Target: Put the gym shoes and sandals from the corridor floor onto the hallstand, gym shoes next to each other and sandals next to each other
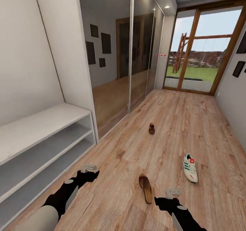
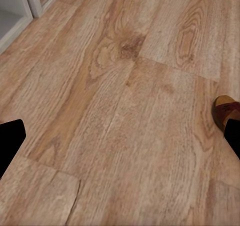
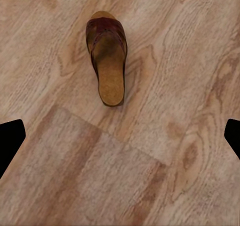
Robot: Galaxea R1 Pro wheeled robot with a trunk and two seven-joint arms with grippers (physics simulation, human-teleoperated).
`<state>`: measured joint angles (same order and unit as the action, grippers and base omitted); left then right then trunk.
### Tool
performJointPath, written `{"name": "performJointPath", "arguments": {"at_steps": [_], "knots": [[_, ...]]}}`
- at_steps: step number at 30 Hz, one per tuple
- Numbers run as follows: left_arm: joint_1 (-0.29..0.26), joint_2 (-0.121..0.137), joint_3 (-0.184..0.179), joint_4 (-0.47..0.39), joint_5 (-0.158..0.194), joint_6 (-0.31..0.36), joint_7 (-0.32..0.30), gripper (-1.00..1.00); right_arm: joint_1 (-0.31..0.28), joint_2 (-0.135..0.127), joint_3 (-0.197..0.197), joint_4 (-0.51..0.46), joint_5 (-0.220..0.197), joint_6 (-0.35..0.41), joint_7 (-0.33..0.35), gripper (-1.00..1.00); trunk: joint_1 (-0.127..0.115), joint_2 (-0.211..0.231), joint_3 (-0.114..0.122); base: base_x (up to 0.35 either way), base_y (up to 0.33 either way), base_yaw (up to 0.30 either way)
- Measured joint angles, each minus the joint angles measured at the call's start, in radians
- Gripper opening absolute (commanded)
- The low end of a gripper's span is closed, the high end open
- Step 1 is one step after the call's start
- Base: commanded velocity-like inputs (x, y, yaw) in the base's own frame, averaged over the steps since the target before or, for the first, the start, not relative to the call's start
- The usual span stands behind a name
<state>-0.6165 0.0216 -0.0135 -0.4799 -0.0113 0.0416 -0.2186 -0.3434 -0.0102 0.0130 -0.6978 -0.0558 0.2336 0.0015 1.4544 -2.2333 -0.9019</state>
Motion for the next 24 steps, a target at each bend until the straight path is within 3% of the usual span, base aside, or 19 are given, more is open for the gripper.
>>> {"name": "performJointPath", "arguments": {"at_steps": [17,24], "knots": [[0.002,0.002,0.001,-0.003,0.001,-0.002,-0.002,1.00,0.000,0.000,0.000,0.002,-0.001,-0.003,0.002,1.00,0.065,-0.119,-0.053,0.000,0.000,0.000],[0.015,0.007,0.000,-0.110,0.005,-0.015,-0.005,1.00,0.000,0.000,0.000,0.003,-0.001,-0.004,0.004,1.00,0.092,-0.168,-0.075,0.000,0.000,0.000]]}}
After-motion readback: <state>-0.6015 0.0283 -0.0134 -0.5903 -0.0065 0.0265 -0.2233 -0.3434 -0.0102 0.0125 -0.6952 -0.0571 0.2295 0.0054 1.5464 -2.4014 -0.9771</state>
